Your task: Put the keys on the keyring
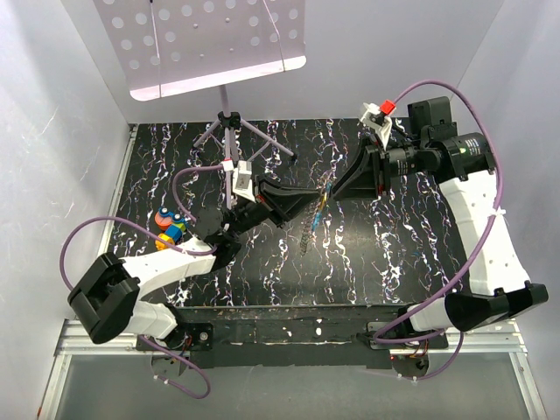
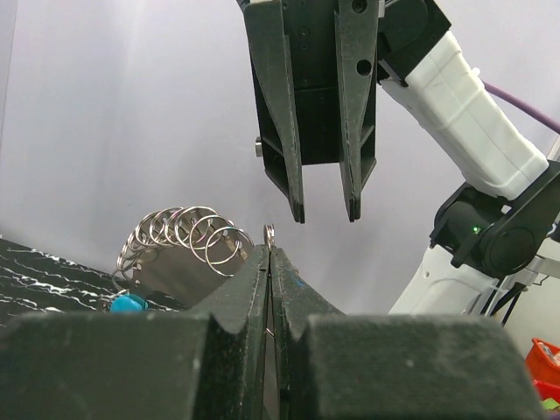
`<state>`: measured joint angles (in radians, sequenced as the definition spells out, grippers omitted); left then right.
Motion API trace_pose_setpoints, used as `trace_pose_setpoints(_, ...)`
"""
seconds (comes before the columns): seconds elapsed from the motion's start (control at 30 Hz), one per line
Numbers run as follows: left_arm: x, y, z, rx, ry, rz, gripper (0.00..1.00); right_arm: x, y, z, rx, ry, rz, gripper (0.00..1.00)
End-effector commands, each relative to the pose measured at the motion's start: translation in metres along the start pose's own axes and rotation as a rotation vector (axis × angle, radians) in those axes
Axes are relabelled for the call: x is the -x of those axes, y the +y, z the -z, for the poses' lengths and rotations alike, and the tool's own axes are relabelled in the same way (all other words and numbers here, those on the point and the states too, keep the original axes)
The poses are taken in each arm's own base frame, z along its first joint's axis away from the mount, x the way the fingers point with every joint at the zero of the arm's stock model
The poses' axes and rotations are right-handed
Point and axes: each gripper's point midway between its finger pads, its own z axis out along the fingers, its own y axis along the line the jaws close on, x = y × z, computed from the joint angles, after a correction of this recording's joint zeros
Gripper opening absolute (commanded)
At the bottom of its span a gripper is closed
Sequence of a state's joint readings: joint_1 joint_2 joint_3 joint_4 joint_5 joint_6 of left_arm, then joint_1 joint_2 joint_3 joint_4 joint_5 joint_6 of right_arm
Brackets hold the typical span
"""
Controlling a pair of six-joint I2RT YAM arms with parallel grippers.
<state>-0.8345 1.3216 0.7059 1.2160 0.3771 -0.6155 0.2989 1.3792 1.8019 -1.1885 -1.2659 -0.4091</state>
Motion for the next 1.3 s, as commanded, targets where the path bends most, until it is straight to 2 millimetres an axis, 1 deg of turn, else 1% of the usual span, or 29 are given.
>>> trace_pose_setpoints(0.0, 0.026, -0.013, -0.012, -0.055, -0.069, -0.014, 0.00, 0.019, -0.003, 0.006, -0.039, -0.024, 0.047, 0.37)
trace_pose_setpoints(0.07, 0.023, -0.012, -0.012, -0.051, -0.056, -0.018, 0.00, 0.026, -0.006, 0.012, -0.066, -0.031, 0.069, 0.37)
trace_pose_setpoints(0.13, 0.021, -0.011, -0.011, -0.046, -0.042, -0.021, 0.00, 0.027, -0.009, 0.015, -0.081, -0.035, 0.072, 0.37)
trace_pose_setpoints(0.4, 0.018, -0.011, -0.012, -0.056, -0.027, -0.025, 0.00, 0.005, -0.022, 0.011, -0.065, -0.035, -0.002, 0.35)
trace_pose_setpoints(0.6, 0.017, -0.012, -0.012, -0.062, -0.020, -0.041, 0.00, 0.000, -0.031, 0.009, -0.066, -0.032, -0.033, 0.33)
trace_pose_setpoints(1.0, 0.017, -0.008, -0.012, -0.051, -0.025, -0.048, 0.00, -0.008, -0.035, 0.003, -0.036, -0.032, -0.073, 0.31)
trace_pose_setpoints(1.27, 0.016, -0.007, -0.012, -0.048, -0.026, -0.046, 0.00, -0.008, -0.032, -0.001, -0.001, -0.034, -0.087, 0.29)
